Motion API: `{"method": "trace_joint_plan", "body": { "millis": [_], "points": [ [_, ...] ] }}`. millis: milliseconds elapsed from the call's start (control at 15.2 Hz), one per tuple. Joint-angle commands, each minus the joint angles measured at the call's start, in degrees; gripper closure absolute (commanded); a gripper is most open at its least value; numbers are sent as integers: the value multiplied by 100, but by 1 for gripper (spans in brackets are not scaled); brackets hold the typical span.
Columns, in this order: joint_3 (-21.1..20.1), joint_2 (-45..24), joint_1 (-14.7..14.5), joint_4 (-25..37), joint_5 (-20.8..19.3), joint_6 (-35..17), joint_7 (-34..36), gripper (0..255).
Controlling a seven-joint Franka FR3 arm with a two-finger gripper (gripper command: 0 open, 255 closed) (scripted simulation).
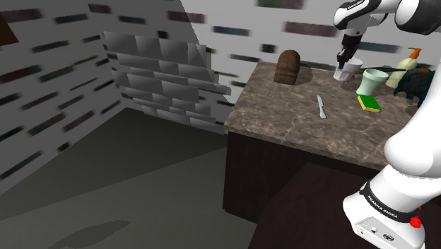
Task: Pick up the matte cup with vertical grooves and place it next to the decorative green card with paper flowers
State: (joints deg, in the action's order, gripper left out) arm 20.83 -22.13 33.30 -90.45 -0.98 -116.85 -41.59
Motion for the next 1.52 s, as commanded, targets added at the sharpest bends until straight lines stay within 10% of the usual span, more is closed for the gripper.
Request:
{"method": "trace_joint_plan", "body": {
  "millis": [0,1254,1320,1452],
  "points": [
    [-3,-38,11,-101,12,-145,-4,255],
    [-52,-329,37,-567,90,-886,25,255],
    [-52,-329,37,-566,90,-886,25,0],
    [-52,-328,37,-569,90,-888,25,0]
  ]
}}
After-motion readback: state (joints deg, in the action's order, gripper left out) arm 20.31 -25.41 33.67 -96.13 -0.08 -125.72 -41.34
